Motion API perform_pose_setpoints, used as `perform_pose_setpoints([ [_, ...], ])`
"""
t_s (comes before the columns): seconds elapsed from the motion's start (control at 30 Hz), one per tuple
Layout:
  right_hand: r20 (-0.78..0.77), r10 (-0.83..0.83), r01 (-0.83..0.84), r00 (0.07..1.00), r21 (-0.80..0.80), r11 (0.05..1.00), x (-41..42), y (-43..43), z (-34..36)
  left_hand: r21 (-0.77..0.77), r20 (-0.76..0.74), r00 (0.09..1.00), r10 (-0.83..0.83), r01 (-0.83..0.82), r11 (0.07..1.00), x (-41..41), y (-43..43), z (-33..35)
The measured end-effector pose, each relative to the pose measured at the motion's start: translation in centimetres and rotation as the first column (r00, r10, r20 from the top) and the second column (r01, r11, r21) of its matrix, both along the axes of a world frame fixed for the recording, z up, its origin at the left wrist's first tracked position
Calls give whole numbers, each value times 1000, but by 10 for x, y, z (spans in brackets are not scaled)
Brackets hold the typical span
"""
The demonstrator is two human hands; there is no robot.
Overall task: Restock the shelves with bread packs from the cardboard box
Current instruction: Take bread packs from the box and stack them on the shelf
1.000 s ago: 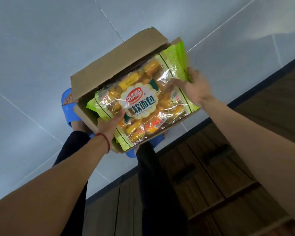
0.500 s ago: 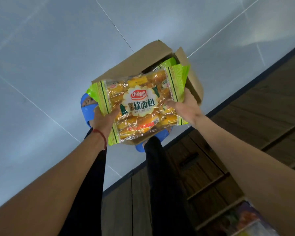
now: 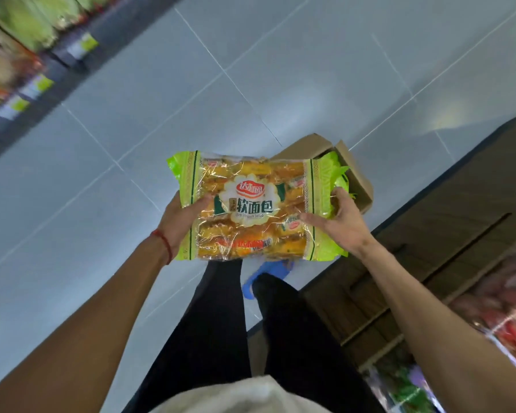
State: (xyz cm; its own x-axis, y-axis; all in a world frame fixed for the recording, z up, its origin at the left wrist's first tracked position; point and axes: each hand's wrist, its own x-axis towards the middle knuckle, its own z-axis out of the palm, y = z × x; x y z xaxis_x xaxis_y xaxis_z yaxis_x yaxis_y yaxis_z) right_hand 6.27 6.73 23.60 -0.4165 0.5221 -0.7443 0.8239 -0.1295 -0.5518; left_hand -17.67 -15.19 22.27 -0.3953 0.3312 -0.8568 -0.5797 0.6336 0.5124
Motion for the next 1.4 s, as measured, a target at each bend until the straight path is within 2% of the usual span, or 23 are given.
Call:
perform_pose_setpoints([
  [0.23, -215, -70, 52, 974, -87, 995, -30, -33, 76, 76, -124, 989, 81, -72, 995, -3, -40, 93],
  [0.4, -401, -9, -11, 916, -46, 999, -39, -58, 121, 151, -278, 945, 175, -137, 979, 6, -66, 152],
  [0.77, -543, 27, -37, 840, -9, 999, -96, -48, 162, 304, -486, 811, 326, -192, 933, -19, -94, 264],
  [1.03, -662, 54, -15, 748, 65, 998, -191, -38, 251, 349, -596, 709, 377, -194, 917, -96, -78, 311],
  [1.1, -692, 55, -14, 720, 66, 998, -225, -34, 266, 336, -648, 671, 360, -173, 926, -127, -72, 321],
  [1.27, -726, 62, 17, 684, 102, 995, -315, -20, 301, 421, -649, 642, 408, -144, 896, -216, -47, 345],
  [1.4, -753, 86, 49, 652, 155, 987, -387, -2, 321, 429, -690, 607, 394, -96, 898, -291, -29, 364],
])
